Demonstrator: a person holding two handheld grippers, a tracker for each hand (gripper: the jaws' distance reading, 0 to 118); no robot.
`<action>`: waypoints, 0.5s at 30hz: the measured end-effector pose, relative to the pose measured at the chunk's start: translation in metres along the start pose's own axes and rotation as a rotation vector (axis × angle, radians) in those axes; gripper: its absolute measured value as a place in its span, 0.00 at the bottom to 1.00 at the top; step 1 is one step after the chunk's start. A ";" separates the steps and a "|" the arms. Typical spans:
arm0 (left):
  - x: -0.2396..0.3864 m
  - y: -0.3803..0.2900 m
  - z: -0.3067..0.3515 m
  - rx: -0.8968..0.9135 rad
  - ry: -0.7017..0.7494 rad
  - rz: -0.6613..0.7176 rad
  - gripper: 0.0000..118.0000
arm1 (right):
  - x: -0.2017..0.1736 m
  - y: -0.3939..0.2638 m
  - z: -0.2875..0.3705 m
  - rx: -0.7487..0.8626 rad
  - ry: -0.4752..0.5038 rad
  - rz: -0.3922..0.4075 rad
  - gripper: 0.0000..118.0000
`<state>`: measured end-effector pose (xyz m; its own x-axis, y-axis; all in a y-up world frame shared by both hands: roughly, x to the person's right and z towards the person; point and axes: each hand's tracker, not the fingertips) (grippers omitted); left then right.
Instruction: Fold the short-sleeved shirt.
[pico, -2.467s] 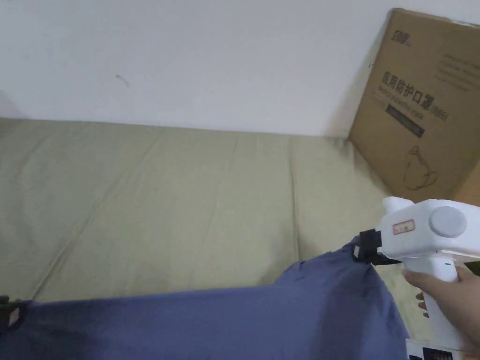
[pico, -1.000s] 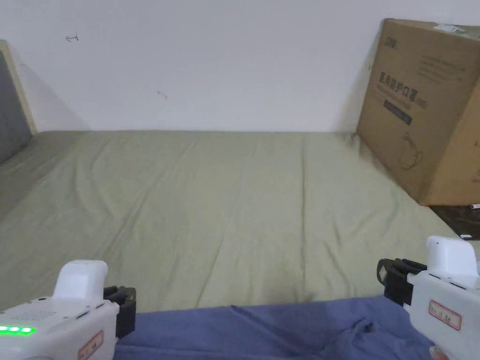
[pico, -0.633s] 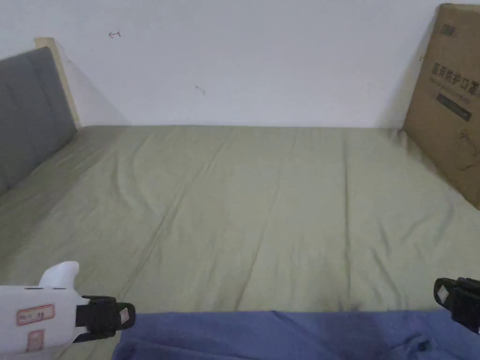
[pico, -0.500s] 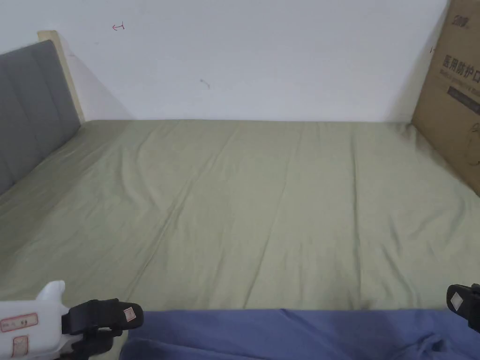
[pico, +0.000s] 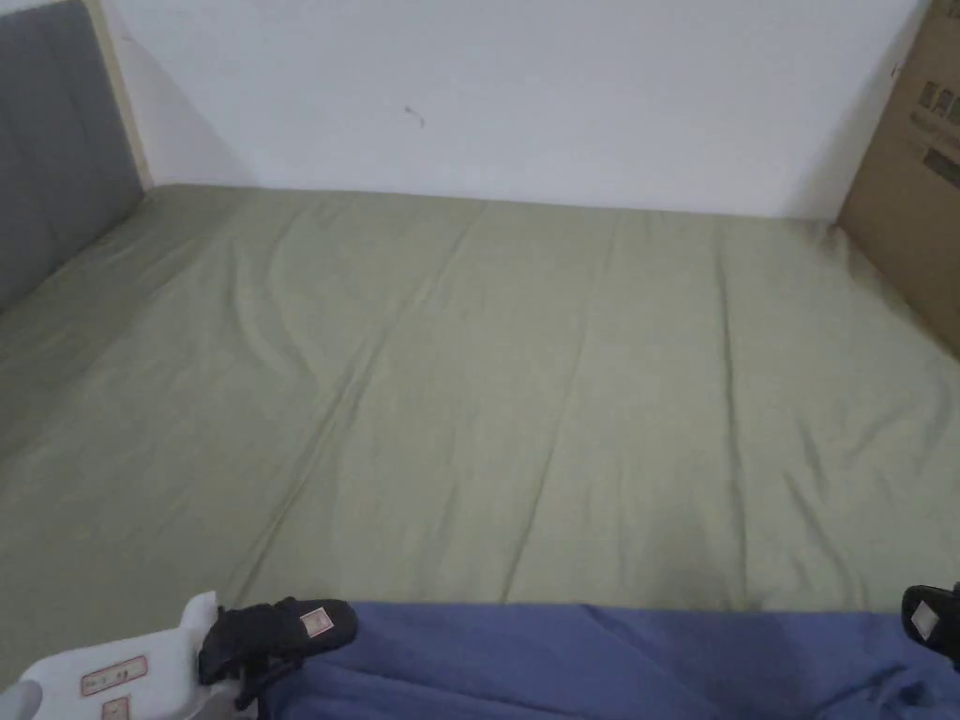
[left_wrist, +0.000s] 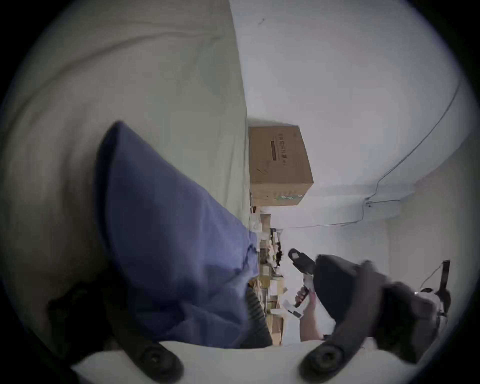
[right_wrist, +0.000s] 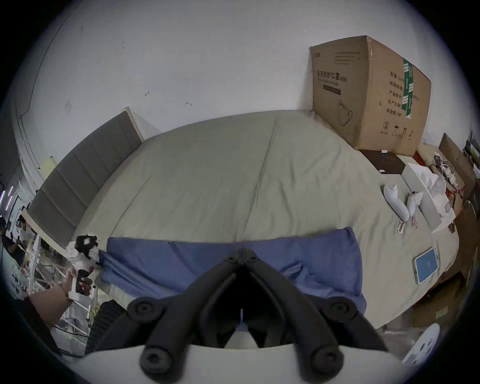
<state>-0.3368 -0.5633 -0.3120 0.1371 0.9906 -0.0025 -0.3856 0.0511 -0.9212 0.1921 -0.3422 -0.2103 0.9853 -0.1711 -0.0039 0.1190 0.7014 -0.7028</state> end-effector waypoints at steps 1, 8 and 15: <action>-0.005 0.001 0.001 0.033 0.060 0.011 0.46 | -0.001 0.000 -0.001 -0.005 0.008 -0.004 0.00; 0.022 0.011 0.013 0.052 0.469 -0.208 0.05 | -0.006 0.003 -0.008 -0.043 0.058 -0.009 0.00; 0.146 -0.027 0.031 0.211 1.288 -0.760 0.05 | -0.008 0.008 0.007 -0.006 0.105 0.013 0.00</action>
<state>-0.3348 -0.4156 -0.2757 0.9983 -0.0586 0.0026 0.0381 0.6131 -0.7891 0.1859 -0.3303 -0.2110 0.9685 -0.2334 -0.0871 0.1051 0.6998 -0.7066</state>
